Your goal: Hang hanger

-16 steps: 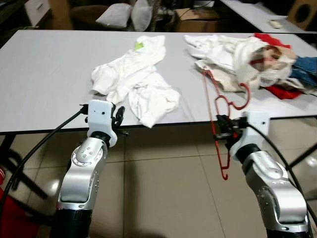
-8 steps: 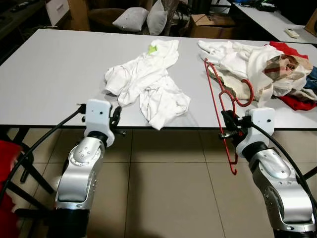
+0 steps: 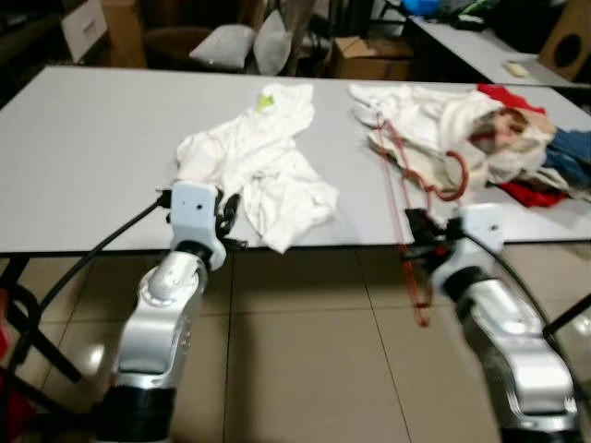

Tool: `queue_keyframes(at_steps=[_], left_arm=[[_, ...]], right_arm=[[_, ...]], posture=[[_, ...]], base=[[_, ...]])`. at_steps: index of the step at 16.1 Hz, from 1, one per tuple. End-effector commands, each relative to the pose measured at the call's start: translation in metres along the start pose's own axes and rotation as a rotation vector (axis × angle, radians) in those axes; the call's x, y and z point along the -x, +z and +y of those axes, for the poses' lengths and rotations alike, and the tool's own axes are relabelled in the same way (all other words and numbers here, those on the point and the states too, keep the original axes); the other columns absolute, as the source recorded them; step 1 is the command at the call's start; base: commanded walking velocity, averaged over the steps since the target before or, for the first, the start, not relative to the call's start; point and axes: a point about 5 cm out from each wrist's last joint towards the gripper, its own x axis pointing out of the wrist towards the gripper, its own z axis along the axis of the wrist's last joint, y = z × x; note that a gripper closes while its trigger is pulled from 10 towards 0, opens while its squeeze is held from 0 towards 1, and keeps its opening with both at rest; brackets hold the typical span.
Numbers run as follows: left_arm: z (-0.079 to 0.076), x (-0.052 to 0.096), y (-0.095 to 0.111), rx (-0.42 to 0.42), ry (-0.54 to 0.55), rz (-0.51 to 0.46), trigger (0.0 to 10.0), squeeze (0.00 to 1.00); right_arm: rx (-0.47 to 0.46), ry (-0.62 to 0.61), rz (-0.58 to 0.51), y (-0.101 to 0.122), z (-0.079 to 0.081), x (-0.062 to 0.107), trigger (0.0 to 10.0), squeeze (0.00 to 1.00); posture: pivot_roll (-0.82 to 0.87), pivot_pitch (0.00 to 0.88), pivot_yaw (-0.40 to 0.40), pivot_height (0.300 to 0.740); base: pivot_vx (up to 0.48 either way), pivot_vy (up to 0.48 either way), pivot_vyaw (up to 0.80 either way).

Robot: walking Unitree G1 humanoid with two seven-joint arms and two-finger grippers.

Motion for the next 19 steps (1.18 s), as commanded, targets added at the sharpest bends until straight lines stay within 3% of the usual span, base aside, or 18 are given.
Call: queue_keyframes(at_steps=[1, 5, 10, 12, 13, 15, 16, 17, 19], left_arm=[[0.002, 0.002, -0.001, -0.007, 0.003, 0.000, 10.0, 0.00], [0.012, 0.002, -0.004, -0.007, 0.031, 0.008, 10.0, 0.00], [0.006, 0.006, -0.008, -0.020, 0.029, 0.016, 10.0, 0.00], [0.012, 0.008, -0.008, -0.011, 0.042, 0.019, 10.0, 0.00], [0.014, 0.009, -0.010, -0.013, 0.045, 0.024, 10.0, 0.00], [0.014, 0.011, -0.011, 0.011, -0.002, 0.026, 10.0, 0.00], [0.015, 0.012, -0.015, -0.055, -0.049, 0.044, 10.0, 0.00], [0.020, 0.010, -0.018, -0.030, -0.072, 0.066, 10.0, 1.00], [0.027, 0.002, -0.025, -0.007, -0.080, 0.098, 10.0, 1.00]], right_arm=[[0.017, -0.006, -0.006, 0.001, -0.002, 0.001, 10.0, 0.00], [0.006, -0.046, -0.008, -0.002, -0.009, 0.006, 10.0, 0.00], [0.087, -0.006, 0.007, -0.003, -0.014, 0.005, 10.0, 0.00], [0.014, -0.057, 0.017, -0.008, -0.016, 0.007, 10.0, 0.00], [0.025, -0.060, 0.025, -0.009, -0.016, 0.009, 10.0, 0.00], [-0.007, -0.069, 0.013, -0.008, -0.021, 0.017, 10.0, 0.00], [0.021, -0.074, 0.027, -0.011, -0.025, 0.022, 10.0, 0.00], [0.019, -0.061, 0.020, -0.010, -0.028, 0.028, 10.0, 0.00], [0.000, -0.047, 0.015, -0.012, -0.032, 0.035, 10.0, 0.00]], posture=[[0.04, 0.000, -0.023, 0.740], [0.05, 0.000, -0.033, 0.740], [0.05, 0.000, -0.028, 0.740], [0.05, 0.000, -0.040, 0.740], [0.04, 0.000, -0.043, 0.740], [0.04, 0.000, -0.043, 0.740], [0.03, 0.000, -0.034, 0.740], [0.03, 0.000, -0.011, 0.740], [0.04, 0.000, -0.025, 0.740]], base=[[0.364, 0.000, 0.00], [0.368, 0.000, 0.00], [0.366, 0.000, 0.25], [0.364, 0.000, 0.00], [0.364, 0.000, 0.00], [0.285, 0.000, 0.00], [0.000, 0.000, 0.00], [0.000, 0.000, 0.00], [0.000, 0.000, 0.00]])
